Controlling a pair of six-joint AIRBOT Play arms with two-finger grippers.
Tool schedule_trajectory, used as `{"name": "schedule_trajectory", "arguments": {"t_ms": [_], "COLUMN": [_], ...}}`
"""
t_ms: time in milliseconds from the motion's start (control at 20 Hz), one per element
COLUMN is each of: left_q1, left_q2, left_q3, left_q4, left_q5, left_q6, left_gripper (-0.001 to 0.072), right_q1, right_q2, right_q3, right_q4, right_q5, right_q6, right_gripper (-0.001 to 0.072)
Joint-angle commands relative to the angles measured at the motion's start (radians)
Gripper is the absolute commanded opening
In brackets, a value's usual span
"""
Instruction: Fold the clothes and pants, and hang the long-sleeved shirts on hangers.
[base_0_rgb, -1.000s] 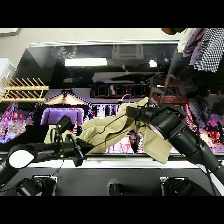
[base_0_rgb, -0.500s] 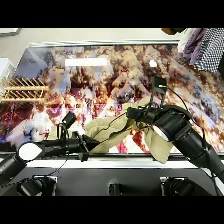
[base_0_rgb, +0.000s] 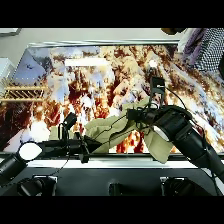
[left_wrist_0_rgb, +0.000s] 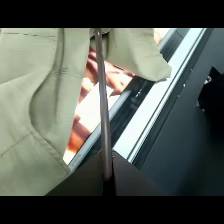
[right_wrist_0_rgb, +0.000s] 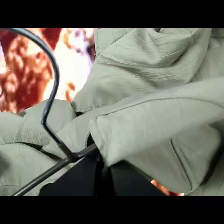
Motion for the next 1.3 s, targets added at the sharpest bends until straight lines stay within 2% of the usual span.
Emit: {"name": "schedule_trajectory", "arguments": {"t_ms": [0, 50, 100, 250, 300, 350, 500, 600, 650, 750, 850, 1000, 1100, 1250], "left_q1": [-0.016, -0.015, -0.015, -0.015, -0.015, -0.015, -0.015, -0.015, -0.015, -0.015, -0.015, -0.015, -0.015, -0.015], "left_q2": [-0.001, -0.001, -0.001, -0.001, -0.001, -0.001, -0.001, -0.001, -0.001, -0.001, -0.001, -0.001, -0.001, -0.001], "left_q3": [0.001, 0.001, 0.001, 0.001, 0.000, 0.000, 0.000, 0.000, 0.000, 0.000, 0.000, 0.000, 0.000, 0.000], "left_q4": [-0.006, -0.006, -0.006, -0.006, -0.006, -0.006, -0.006, -0.006, -0.006, -0.006, -0.006, -0.006, -0.006, -0.006], "left_q5": [-0.002, -0.002, 0.003, 0.024, 0.032, 0.040, 0.047, 0.047, 0.047, 0.047, 0.047, 0.047, 0.046, 0.046], "left_q6": [0.011, 0.011, 0.011, 0.011, 0.011, 0.011, 0.010, 0.010, 0.010, 0.010, 0.010, 0.010, 0.010, 0.010], "left_gripper": [0.0012, 0.0013, 0.0013, 0.0012, 0.0013, 0.0013, 0.0013, 0.0013, 0.0013, 0.0013, 0.0013, 0.0013, 0.0014, 0.0014], "right_q1": [0.000, 0.000, 0.000, 0.000, 0.000, -0.001, -0.021, -0.146, -0.232, -0.410, -0.599, -0.822, -0.851, -0.851], "right_q2": [0.006, 0.012, 0.020, 0.066, 0.084, 0.105, 0.169, 0.199, 0.208, 0.200, 0.160, 0.047, -0.017, -0.080], "right_q3": [0.001, 0.001, 0.001, 0.001, 0.001, 0.001, 0.011, 0.026, 0.033, 0.048, 0.073, 0.101, 0.100, 0.100], "right_q4": [0.013, 0.021, 0.033, 0.036, 0.032, 0.022, -0.097, -0.040, 0.019, 0.158, 0.301, 0.536, 0.572, 0.699], "right_q5": [-0.013, -0.011, -0.006, 0.058, 0.091, 0.138, 0.331, 0.361, 0.341, 0.295, 0.299, 0.375, 0.367, 0.337], "right_q6": [-0.004, -0.006, -0.011, -0.011, -0.011, -0.002, 0.180, 0.192, 0.153, -0.043, -0.339, -0.956, -1.410, -1.927], "right_gripper": [0.0172, 0.0283, 0.0323, 0.0328, 0.0374, 0.0388, 0.0392, 0.0397, 0.0405, 0.0413, 0.0422, 0.0420, 0.0427, 0.0428]}}
